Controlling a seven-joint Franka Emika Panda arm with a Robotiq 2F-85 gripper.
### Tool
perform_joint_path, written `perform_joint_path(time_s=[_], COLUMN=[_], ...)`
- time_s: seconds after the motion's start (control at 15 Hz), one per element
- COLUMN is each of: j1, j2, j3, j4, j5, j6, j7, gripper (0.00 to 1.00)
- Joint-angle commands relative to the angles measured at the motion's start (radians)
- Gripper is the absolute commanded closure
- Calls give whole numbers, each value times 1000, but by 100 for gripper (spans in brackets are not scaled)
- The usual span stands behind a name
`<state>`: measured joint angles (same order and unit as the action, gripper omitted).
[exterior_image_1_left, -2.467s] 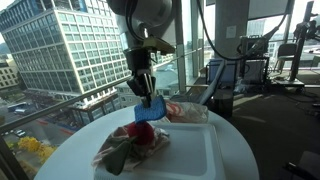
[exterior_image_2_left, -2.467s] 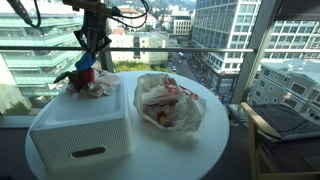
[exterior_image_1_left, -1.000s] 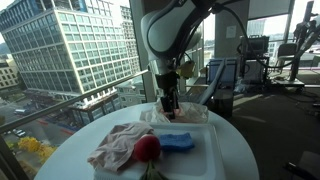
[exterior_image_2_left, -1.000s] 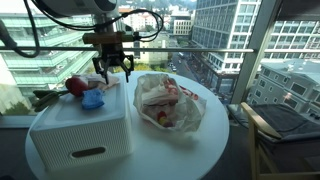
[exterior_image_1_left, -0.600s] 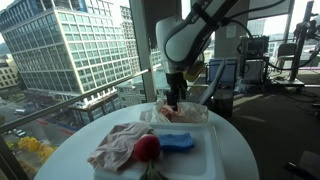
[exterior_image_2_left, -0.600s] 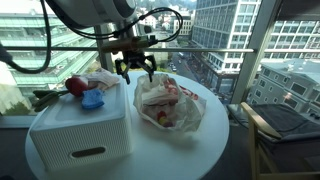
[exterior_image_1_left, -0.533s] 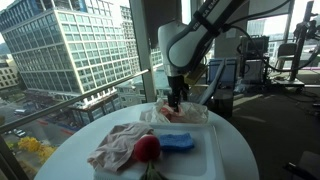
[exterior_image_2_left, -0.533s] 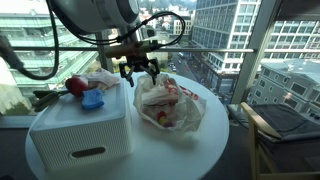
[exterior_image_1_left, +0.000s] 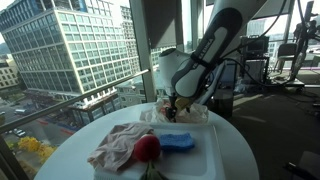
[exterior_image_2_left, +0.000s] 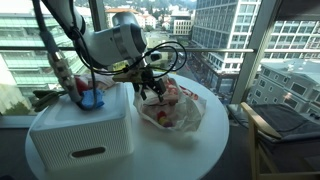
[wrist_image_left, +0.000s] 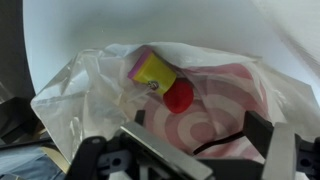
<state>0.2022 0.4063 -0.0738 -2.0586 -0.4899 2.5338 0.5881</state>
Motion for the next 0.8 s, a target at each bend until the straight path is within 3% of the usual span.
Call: perform_joint_path(time_s=[0.0,0.27,0.73], j1=[83,154,149], j2=[111,219,355], j3=[-110,-223,-249], j4=[103,189,357], j5=[-87,-175,-130], j6=[71,122,97], j7=[230,483,758], gripper=[0,0,0])
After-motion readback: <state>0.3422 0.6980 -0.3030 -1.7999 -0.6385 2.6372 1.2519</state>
